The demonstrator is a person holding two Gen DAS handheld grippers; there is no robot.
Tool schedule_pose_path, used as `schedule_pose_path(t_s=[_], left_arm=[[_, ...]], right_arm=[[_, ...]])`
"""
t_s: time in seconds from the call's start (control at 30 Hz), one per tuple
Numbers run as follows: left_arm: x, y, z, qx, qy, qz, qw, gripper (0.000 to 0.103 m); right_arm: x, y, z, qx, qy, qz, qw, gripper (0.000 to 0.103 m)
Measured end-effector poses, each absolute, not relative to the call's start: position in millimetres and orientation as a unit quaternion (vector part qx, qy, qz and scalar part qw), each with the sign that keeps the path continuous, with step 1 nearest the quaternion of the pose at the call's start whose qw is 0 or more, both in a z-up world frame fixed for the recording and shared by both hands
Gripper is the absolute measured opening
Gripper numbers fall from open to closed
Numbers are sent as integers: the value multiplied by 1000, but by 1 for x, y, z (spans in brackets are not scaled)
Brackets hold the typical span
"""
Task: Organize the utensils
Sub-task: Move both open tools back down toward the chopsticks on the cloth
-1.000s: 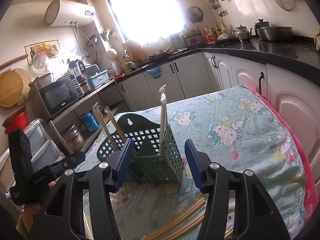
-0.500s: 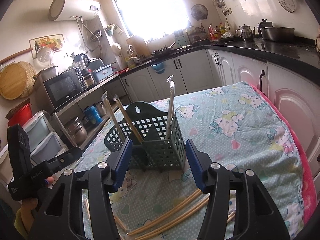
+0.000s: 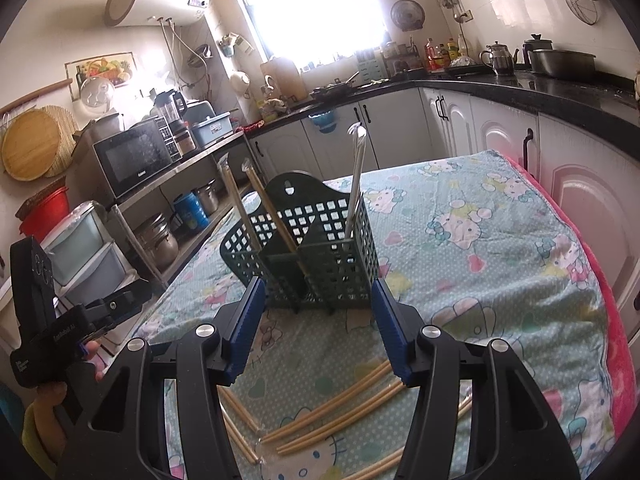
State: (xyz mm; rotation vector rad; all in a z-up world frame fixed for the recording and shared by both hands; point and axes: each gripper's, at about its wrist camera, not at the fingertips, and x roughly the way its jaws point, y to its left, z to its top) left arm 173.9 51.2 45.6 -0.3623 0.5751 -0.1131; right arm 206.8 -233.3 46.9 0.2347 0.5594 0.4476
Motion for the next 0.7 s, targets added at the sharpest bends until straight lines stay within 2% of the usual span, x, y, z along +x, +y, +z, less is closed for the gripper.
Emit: schedule_pose_path(t_s=[0.7], left_arm=[[144, 62, 3, -175, 326, -36, 928, 91]], right_arm=[[185, -215, 19, 86, 305, 240, 918, 58]])
